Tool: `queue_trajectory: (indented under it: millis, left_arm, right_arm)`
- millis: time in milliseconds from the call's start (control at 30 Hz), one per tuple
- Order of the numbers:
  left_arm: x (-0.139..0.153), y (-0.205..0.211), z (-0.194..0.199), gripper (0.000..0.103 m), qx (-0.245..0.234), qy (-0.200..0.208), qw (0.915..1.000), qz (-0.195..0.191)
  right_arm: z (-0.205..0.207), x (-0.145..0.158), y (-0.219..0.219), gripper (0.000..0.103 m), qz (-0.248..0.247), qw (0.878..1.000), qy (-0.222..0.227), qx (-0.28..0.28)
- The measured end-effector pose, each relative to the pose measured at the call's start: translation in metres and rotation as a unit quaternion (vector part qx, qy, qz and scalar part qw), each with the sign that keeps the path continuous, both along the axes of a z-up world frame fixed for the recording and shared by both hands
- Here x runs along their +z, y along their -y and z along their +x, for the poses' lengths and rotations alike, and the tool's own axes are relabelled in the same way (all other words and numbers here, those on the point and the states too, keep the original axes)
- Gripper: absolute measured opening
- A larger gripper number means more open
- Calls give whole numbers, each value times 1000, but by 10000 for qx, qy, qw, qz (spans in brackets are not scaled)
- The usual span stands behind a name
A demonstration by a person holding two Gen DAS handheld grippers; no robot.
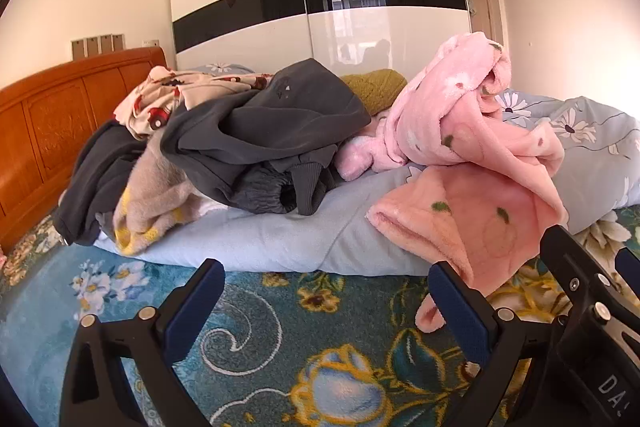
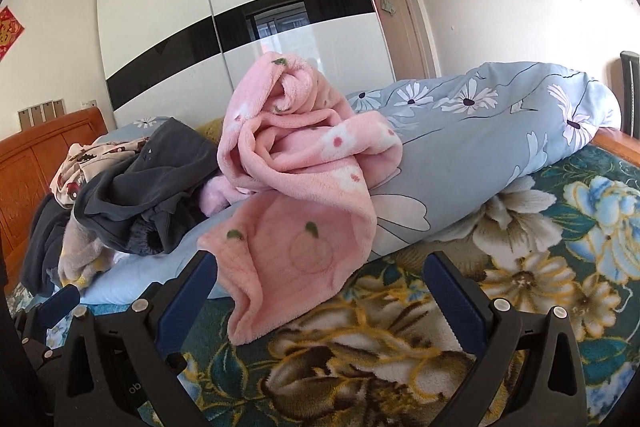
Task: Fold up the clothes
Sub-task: 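Move both tools toward the pink fleece garment on the duvet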
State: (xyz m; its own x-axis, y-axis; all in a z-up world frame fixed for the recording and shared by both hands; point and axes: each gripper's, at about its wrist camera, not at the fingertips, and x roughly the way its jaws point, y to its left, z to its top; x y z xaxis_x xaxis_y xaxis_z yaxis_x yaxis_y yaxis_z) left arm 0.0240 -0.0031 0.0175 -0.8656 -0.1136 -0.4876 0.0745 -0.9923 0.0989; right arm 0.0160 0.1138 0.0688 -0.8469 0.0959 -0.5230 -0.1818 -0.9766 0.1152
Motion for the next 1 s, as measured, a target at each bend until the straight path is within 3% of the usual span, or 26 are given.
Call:
queue_trajectory:
  millis: [100,367,500,533,600,733,1000]
  left_arm:
    - [0,3,1,103,-3,102,9998,150]
    - [-1,7,6,103,58,202,9987,473]
    - [0,8,6,103,59,318,9984,465]
    - [0,8,6,103,59,350,9984,448]
    - [1,10,8,103,59,394,9984,407]
    - [3,13,11,103,139,402,9988,255]
    - [6,20,12,103,215,452,9979,399]
  right_arm:
    - [-21,2,38,103,41,10000,-53,-57]
    - [-69,26,90,103,-170,9996,-219,-114]
    - [-122,10,75,103,-217,9994,-266,-42]
    - [-113,10,60,103,-276,9991,-328,-12]
    - [-45,19,36,103,-373,9983,-449,68]
    - [8,9,5,103,-405,9975,-570,104]
    - [8,23,41,103,-445,9968,-626,217]
